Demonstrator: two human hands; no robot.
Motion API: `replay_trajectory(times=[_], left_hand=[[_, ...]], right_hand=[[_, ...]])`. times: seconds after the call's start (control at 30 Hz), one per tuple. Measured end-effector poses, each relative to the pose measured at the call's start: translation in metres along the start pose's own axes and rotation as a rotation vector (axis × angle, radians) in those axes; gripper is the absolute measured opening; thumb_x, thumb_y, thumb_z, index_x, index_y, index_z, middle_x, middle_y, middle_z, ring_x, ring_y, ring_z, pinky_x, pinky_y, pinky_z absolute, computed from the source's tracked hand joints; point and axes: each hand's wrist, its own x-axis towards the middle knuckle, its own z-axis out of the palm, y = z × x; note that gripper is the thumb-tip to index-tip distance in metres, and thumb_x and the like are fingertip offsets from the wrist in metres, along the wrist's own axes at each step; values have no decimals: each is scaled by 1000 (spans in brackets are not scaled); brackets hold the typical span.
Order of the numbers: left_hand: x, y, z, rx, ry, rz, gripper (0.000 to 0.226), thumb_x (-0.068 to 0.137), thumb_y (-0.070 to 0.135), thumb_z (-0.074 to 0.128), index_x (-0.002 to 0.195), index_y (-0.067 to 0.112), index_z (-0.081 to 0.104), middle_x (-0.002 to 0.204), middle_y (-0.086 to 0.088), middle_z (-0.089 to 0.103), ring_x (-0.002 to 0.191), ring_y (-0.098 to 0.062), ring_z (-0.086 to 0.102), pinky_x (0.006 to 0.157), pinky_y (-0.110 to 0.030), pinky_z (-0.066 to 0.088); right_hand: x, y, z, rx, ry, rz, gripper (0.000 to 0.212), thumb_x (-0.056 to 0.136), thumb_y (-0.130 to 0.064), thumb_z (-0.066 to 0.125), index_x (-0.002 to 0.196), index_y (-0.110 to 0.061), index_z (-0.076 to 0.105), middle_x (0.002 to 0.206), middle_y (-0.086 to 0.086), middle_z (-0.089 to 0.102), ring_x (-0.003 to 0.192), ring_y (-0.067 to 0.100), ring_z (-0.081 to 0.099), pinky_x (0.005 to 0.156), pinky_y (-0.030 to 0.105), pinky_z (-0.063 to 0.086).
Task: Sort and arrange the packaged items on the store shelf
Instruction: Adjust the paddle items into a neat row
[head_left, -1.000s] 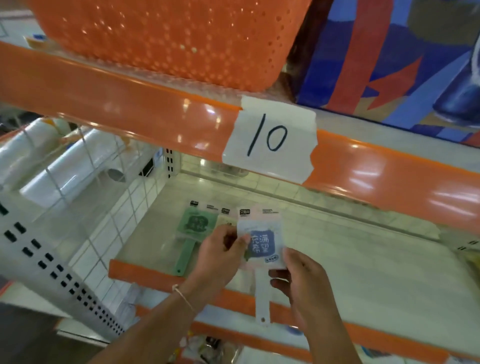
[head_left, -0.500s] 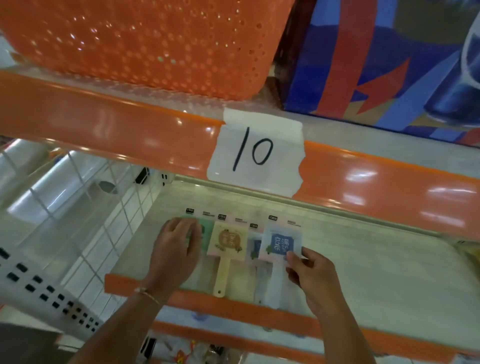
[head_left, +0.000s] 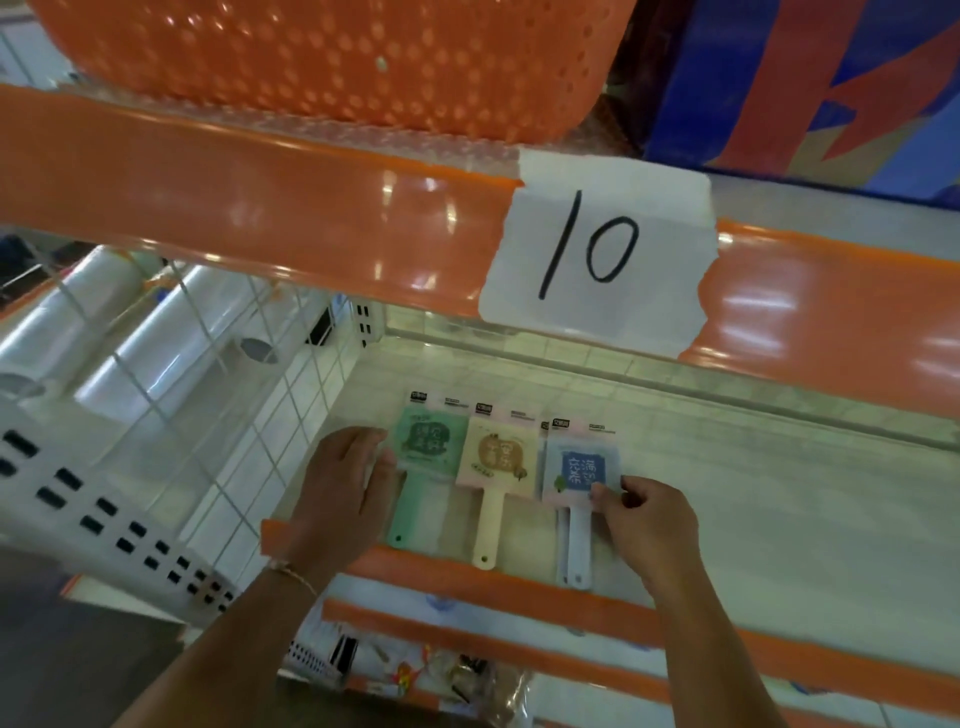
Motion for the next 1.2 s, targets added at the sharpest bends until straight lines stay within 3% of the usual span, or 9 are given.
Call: replay_trajectory(times=[0.17, 0.23, 0.4, 0.6, 0.83, 0.97, 1.2], left_hand=[[-1, -1, 1, -8, 9, -3, 57, 93, 43, 33, 112, -1, 64, 110, -17, 61, 104, -31, 55, 92, -35, 41], [0, -2, 2, -10, 19, -3, 56, 93, 43, 33, 110, -1, 65, 108, -17, 62, 102, -32, 56, 90, -38, 44], [1, -4, 4, 16, 22, 6, 52, 93, 41, 34, 106, 1, 66, 104, -15, 64, 99, -31, 57, 87, -41, 47], [0, -2, 4, 38, 29, 6, 51, 92, 42, 35, 104, 3, 66, 104, -13, 64, 101, -31, 55, 91, -43, 44], [2, -4, 5, 44, 1, -10, 52, 91, 44, 35, 104, 4, 66, 105, -12, 65, 103, -32, 56, 91, -44, 45], [2, -4, 5, 51, -4, -8, 54, 91, 45, 34, 106, 4, 66, 106, -12, 65, 105, -31, 55, 94, -44, 44], [3, -7, 6, 47, -13, -13, 52, 91, 45, 35, 105, 5, 65, 104, -12, 65, 103, -31, 56, 91, -46, 47]], right_hand=[[-3, -3, 2, -124, 35, -19, 37, 91, -33, 66, 118, -7, 68, 94, 5, 68, 90, 24, 62, 81, 31, 45], [-4, -4, 3, -129, 34, -17, 38, 92, -34, 65, 119, -8, 68, 97, 5, 69, 88, 21, 61, 79, 27, 42], [-6, -3, 8, -147, 46, -20, 32, 92, -34, 64, 110, -8, 70, 85, -2, 57, 78, 16, 52, 73, 25, 39], [-3, 1, 18, -152, 48, -15, 27, 91, -39, 62, 99, -16, 71, 88, 1, 67, 78, 17, 61, 66, 26, 43], [-4, 0, 17, -135, 40, -26, 32, 92, -39, 62, 113, -16, 68, 96, 1, 69, 83, 17, 59, 74, 25, 41], [-7, 1, 16, -121, 14, -61, 21, 93, -36, 60, 103, -20, 70, 92, 0, 69, 80, 15, 61, 65, 23, 39], [-8, -1, 16, -100, 7, -42, 20, 94, -35, 58, 101, -20, 69, 91, 0, 67, 80, 15, 61, 68, 26, 41]])
